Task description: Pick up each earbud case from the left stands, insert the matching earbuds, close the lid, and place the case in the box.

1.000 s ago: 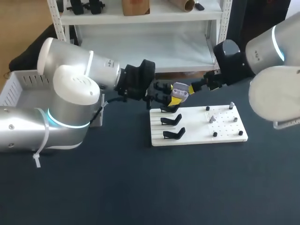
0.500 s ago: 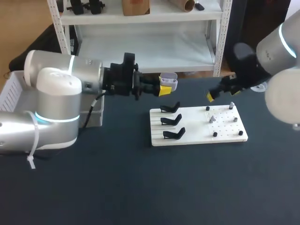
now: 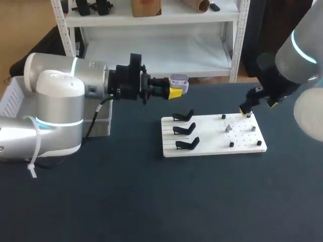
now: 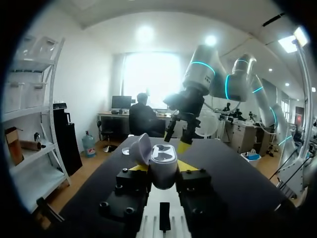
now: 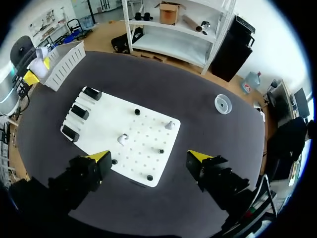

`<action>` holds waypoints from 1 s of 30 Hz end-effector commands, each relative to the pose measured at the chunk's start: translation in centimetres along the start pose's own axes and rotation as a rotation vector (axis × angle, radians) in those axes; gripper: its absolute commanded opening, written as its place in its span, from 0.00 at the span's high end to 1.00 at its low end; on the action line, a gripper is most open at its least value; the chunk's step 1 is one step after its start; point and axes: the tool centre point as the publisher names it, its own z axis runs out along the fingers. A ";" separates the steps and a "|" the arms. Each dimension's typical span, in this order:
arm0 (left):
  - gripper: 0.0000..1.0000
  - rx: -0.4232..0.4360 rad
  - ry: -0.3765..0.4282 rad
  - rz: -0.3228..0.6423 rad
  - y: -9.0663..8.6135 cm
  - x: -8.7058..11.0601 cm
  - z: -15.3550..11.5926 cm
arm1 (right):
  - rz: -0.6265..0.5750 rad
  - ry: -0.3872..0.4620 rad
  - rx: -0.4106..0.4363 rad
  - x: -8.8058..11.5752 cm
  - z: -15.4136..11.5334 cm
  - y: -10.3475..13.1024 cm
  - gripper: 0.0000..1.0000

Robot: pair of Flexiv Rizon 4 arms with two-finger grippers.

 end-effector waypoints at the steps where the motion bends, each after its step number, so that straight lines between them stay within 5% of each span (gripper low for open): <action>1: 1.00 -0.014 -0.053 0.020 -0.5 -0.6 -1.1 | 0.003 -0.005 0.152 0.5 0.9 -0.1 0.00; 30: 1.00 0.039 -0.074 0.002 -0.1 -3.0 -2.3 | -0.008 0.013 0.215 0.8 1.8 -1.5 0.00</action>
